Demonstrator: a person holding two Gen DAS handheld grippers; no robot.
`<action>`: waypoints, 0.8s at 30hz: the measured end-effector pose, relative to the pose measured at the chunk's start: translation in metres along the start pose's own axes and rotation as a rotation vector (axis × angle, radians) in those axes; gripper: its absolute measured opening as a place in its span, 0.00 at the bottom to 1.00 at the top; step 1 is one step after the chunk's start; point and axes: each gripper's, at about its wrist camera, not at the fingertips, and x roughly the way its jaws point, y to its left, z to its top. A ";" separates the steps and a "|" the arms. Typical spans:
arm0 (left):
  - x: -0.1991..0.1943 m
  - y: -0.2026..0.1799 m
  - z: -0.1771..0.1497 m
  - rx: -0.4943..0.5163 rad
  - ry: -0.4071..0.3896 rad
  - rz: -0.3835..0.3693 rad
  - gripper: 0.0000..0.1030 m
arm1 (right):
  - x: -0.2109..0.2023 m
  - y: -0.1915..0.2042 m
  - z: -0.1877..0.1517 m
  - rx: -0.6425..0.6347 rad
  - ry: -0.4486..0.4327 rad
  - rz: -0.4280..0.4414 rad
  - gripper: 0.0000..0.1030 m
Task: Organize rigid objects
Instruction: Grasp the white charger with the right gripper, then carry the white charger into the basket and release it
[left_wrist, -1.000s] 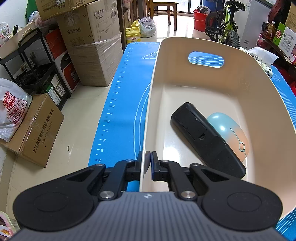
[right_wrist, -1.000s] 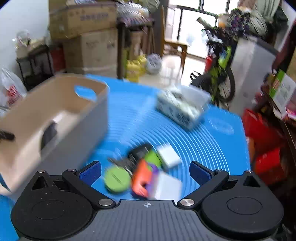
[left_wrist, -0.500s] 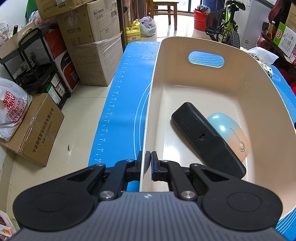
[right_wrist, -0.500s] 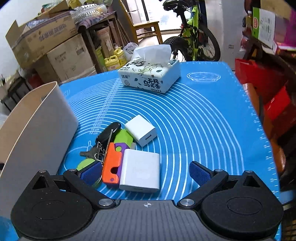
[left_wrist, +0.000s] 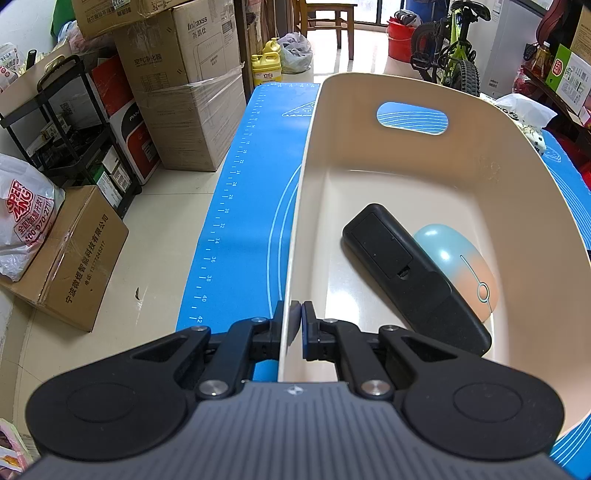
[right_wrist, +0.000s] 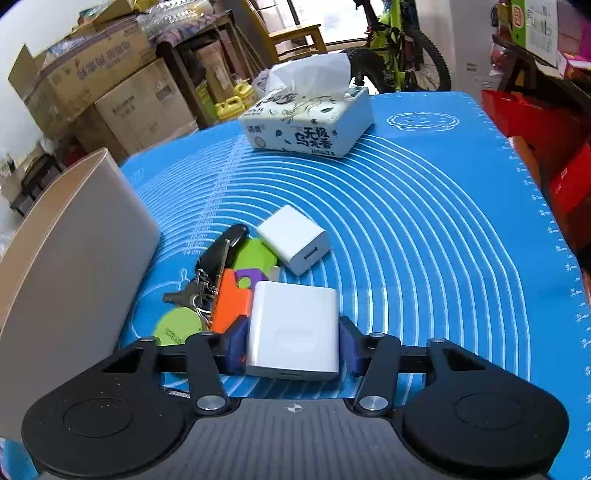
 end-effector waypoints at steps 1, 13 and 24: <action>0.000 0.000 0.000 0.000 0.000 0.000 0.08 | 0.000 0.001 0.000 0.000 -0.001 -0.005 0.53; 0.000 0.000 0.000 -0.001 0.000 -0.002 0.08 | -0.025 0.024 -0.005 -0.090 -0.073 -0.085 0.52; 0.000 0.000 0.000 0.000 -0.001 -0.002 0.08 | -0.074 0.081 0.009 -0.200 -0.209 -0.002 0.52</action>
